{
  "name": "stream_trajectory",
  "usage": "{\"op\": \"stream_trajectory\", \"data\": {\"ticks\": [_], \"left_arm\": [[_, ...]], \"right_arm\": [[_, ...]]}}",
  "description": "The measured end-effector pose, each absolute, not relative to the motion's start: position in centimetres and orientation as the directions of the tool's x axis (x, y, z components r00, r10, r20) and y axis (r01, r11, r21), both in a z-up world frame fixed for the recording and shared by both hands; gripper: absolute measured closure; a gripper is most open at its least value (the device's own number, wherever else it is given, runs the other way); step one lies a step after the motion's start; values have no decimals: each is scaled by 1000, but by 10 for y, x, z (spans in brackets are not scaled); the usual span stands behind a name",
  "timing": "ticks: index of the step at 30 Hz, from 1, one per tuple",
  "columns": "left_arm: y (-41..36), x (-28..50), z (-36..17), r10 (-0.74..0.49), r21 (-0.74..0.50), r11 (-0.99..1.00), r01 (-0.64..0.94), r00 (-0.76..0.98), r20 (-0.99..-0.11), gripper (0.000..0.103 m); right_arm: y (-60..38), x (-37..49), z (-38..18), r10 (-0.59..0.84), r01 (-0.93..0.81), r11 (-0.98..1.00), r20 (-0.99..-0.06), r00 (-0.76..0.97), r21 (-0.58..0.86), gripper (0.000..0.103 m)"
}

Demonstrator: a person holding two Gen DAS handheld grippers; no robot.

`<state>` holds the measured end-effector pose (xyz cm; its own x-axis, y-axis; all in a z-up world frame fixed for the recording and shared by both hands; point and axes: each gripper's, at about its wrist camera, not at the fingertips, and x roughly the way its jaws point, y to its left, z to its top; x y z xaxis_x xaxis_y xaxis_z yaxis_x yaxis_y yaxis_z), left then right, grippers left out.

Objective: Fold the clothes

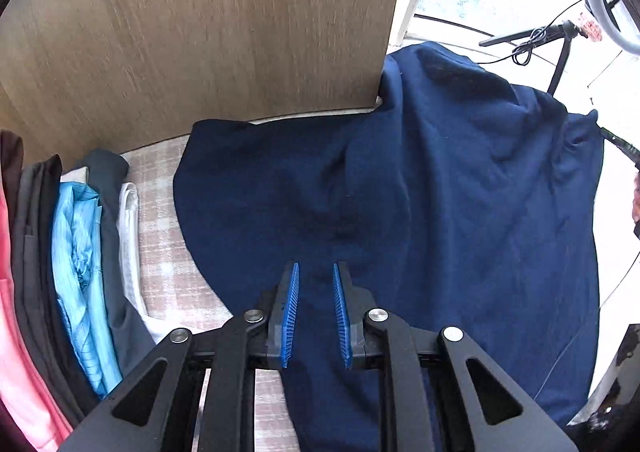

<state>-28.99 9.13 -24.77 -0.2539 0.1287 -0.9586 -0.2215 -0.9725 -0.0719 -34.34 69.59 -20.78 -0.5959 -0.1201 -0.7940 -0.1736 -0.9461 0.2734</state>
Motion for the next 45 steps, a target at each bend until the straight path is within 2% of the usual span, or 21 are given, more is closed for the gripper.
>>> {"op": "stream_trajectory", "data": {"ticks": [3, 7, 10, 13, 18, 20, 22, 23, 24, 25, 26, 28, 29, 30, 32, 33, 36, 39, 43, 44, 45], "left_arm": [[89, -291, -250, 108, -52, -974, -219, -254, -961, 85], [83, -290, -245, 125, -70, -975, -210, -263, -957, 85], [78, -289, -242, 103, -45, -977, -209, -276, -956, 83], [71, -294, -241, 90, -36, -982, -186, -291, -953, 79], [78, -309, -244, 37, 44, -973, -225, -340, -940, 62], [88, -319, -252, 13, 79, -963, -259, -336, -942, 57], [97, -329, -260, -3, 104, -952, -288, -333, -943, 56], [102, -333, -263, 3, 101, -951, -294, -331, -944, 56], [106, -338, -266, 15, 90, -949, -302, -327, -945, 55], [111, -341, -270, 22, 86, -945, -316, -322, -946, 55], [116, -344, -275, 15, 96, -939, -330, -319, -948, 55], [126, -348, -284, -11, 127, -926, -356, -311, -950, 69], [126, -349, -285, -6, 118, -927, -355, -302, -953, 89], [126, -350, -285, 7, 100, -932, -349, -292, -957, 91], [117, -347, -271, 42, 74, -939, -335, -326, -944, 81], [109, -346, -263, 36, 83, -945, -316, -355, -934, 68], [76, -352, -254, -8, 102, -972, -211, -405, -914, 50], [55, -370, -271, -47, 91, -989, -115, -336, -941, 49], [70, -383, -295, -105, 169, -969, -181, -317, -943, 49], [73, -383, -295, -102, 176, -966, -189, -346, -933, 55], [74, -383, -295, -90, 164, -968, -189, -349, -933, 94]], "right_arm": [[671, -348, -212, -25, -132, -985, -838, -544, 115, 95], [663, -353, -226, -156, -110, -965, -862, -481, 236, 61], [660, -350, -236, -86, -140, -975, -877, -472, 171, 54], [671, -358, -253, -31, -180, -977, -907, -420, 117, 53], [675, -364, -270, -20, -174, -980, -923, -383, 94, 50], [667, -365, -271, -28, -137, -987, -921, -389, 88, 50], [659, -364, -270, -26, -102, -992, -915, -402, 73, 53], [654, -364, -270, -33, -82, -994, -912, -408, 72, 60], [651, -364, -270, -46, -66, -995, -912, -408, 80, 83], [648, -364, -271, -60, -51, -995, -911, -407, 88, 96], [647, -363, -270, -60, -46, -995, -909, -412, 86, 97], [645, -360, -264, -47, -45, -996, -901, -432, 73, 100], [645, -358, -259, -33, -49, -997, -893, -449, 62, 101], [645, -351, -246, 8, -69, -997, -874, -487, 30, 101], [663, -340, -229, 79, -155, -988, -849, -523, 3, 101], [671, -338, -227, 72, -174, -984, -855, -514, 22, 101], [679, -336, -228, 76, -183, -983, -869, -490, 17, 101], [666, -340, -236, 87, -159, -987, -885, -458, -15, 101], [662, -343, -242, 69, -164, -986, -890, -452, 7, 101], [661, -345, -244, 71, -166, -986, -891, -449, 4, 101], [661, -346, -246, 75, -167, -986, -892, -446, 1, 101]]}}
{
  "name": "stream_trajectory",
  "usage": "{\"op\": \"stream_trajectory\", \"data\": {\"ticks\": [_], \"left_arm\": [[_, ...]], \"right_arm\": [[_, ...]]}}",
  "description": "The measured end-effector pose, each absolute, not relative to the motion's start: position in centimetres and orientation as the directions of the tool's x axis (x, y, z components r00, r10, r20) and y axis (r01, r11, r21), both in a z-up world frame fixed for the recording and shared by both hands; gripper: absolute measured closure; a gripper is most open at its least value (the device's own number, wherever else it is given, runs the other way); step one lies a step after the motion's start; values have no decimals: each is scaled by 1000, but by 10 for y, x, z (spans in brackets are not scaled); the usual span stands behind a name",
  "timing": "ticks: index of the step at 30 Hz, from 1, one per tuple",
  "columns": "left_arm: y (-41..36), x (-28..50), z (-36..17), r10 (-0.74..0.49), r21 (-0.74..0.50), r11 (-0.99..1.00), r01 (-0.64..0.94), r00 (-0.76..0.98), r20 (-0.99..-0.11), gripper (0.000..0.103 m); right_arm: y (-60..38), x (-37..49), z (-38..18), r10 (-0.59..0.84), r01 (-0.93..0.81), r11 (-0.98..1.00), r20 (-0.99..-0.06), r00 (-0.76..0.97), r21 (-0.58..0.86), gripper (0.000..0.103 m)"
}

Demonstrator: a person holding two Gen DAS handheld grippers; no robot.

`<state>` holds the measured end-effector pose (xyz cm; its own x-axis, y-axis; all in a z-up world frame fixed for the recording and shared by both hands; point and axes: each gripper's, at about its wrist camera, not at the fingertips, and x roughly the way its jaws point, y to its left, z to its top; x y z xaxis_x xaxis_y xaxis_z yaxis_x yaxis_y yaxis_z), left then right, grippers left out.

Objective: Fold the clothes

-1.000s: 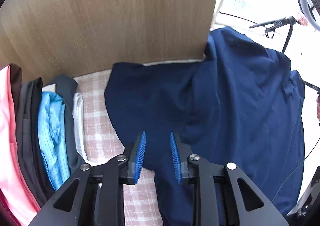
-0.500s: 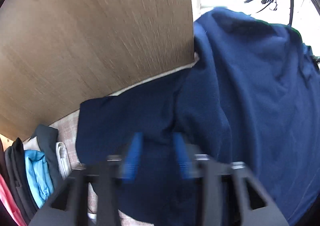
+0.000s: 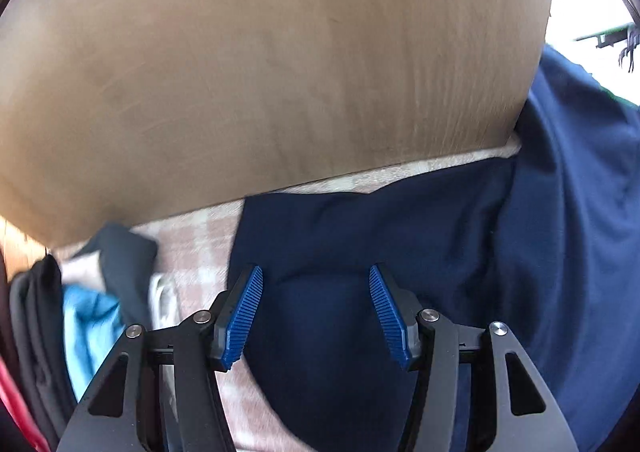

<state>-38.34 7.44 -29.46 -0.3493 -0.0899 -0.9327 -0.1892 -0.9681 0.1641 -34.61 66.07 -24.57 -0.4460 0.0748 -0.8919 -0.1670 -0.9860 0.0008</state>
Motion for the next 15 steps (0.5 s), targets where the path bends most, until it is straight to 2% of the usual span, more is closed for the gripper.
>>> {"op": "stream_trajectory", "data": {"ticks": [2, 5, 8, 10, 12, 15], "left_arm": [[73, -383, -291, -64, 132, -975, -177, -345, -936, 103], [62, -371, -264, -59, 114, -987, -110, -415, -908, 103], [35, -353, -227, -192, 188, -980, 60, -506, -841, 103], [17, -350, -228, -232, 195, -973, 126, -492, -839, 102], [11, -357, -245, -222, 196, -975, 105, -421, -879, 98], [15, -356, -242, -223, 218, -974, 59, -410, -884, 92]], "right_arm": [[662, -347, -248, 77, -173, -985, -892, -446, 2, 101], [664, -341, -248, 79, -188, -982, -887, -455, 9, 101], [670, -337, -249, 104, -210, -978, -884, -455, -7, 101], [673, -338, -255, 137, -231, -972, -889, -437, -36, 101], [677, -340, -260, 125, -244, -970, -894, -429, -18, 101], [678, -339, -259, 116, -244, -970, -893, -434, -7, 101]]}}
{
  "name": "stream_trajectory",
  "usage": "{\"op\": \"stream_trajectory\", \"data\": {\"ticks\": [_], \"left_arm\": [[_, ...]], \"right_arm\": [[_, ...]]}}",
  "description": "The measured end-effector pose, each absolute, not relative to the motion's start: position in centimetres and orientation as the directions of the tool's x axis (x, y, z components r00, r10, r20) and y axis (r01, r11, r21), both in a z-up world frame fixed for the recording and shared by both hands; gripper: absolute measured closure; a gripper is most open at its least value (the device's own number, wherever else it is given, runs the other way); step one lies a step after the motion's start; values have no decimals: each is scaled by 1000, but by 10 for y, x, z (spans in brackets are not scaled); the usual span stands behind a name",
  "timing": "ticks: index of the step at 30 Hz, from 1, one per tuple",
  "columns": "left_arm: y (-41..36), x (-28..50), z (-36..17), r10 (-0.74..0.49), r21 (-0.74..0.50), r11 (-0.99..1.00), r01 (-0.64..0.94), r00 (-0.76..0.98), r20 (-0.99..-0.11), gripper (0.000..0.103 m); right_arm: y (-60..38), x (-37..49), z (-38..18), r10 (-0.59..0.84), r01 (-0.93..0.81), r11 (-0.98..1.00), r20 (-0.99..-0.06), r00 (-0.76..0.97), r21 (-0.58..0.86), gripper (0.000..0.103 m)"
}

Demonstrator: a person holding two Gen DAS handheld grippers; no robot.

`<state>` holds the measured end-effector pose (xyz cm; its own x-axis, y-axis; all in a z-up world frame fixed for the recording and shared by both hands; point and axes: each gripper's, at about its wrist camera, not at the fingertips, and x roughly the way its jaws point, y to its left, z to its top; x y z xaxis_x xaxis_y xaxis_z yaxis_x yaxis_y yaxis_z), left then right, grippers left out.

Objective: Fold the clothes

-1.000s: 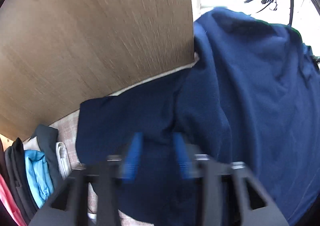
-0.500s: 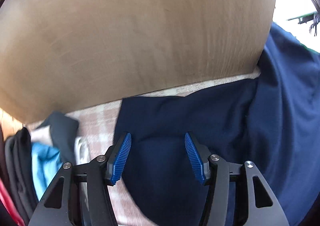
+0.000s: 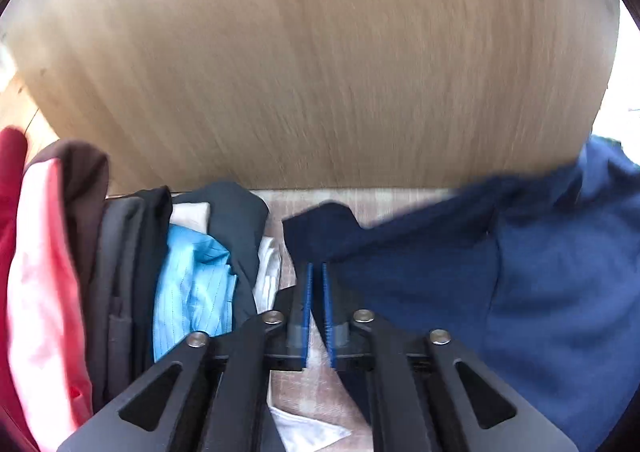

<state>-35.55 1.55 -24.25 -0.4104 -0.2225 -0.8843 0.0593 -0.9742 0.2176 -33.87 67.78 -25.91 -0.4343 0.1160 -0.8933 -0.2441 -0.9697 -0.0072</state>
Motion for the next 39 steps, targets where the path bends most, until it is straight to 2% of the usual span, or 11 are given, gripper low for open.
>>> {"op": "stream_trajectory", "data": {"ticks": [1, 2, 3, 5, 10, 15, 23, 25, 28, 33, 39], "left_arm": [[16, -351, -234, -209, 206, -977, 54, -425, -881, 86], [17, -346, -222, -190, 186, -981, 52, -446, -875, 73], [18, -338, -208, -168, 165, -985, 48, -468, -868, 69], [26, -318, -181, -123, 129, -991, 24, -497, -859, 69], [40, -235, -131, -43, 86, -995, -57, -527, -849, 67], [25, -170, -114, -75, 116, -992, -51, -503, -861, 67], [0, -53, -136, -59, 53, -998, 25, -400, -915, 67], [-2, -24, -143, -50, 38, -999, 39, -383, -922, 67], [2, 23, -162, -29, 13, -999, 47, -356, -934, 67], [13, 71, -226, 35, -54, -997, 59, -280, -959, 68], [24, 101, -267, 101, -105, -994, 8, -209, -973, 68]], "right_arm": [[678, -336, -256, 119, -241, -970, -891, -437, -11, 101], [678, -333, -253, 122, -238, -971, -890, -440, -16, 101], [680, -330, -249, 121, -240, -971, -887, -446, -13, 101], [686, -319, -237, 113, -260, -966, -880, -461, 12, 101], [699, -281, -205, -8, -270, -947, -851, -524, 175, 100], [694, -224, -167, -70, -236, -939, -813, -579, 249, 97], [647, -160, -158, -216, -85, -949, -822, -528, 304, 96], [626, -147, -165, -227, -44, -958, -844, -485, 283, 88], [598, -113, -180, -231, -5, -966, -876, -422, 257, 87], [576, -50, -217, -235, -18, -967, -913, -332, 255, 87], [582, 21, -249, -235, -104, -958, -941, -245, 266, 87]]}}
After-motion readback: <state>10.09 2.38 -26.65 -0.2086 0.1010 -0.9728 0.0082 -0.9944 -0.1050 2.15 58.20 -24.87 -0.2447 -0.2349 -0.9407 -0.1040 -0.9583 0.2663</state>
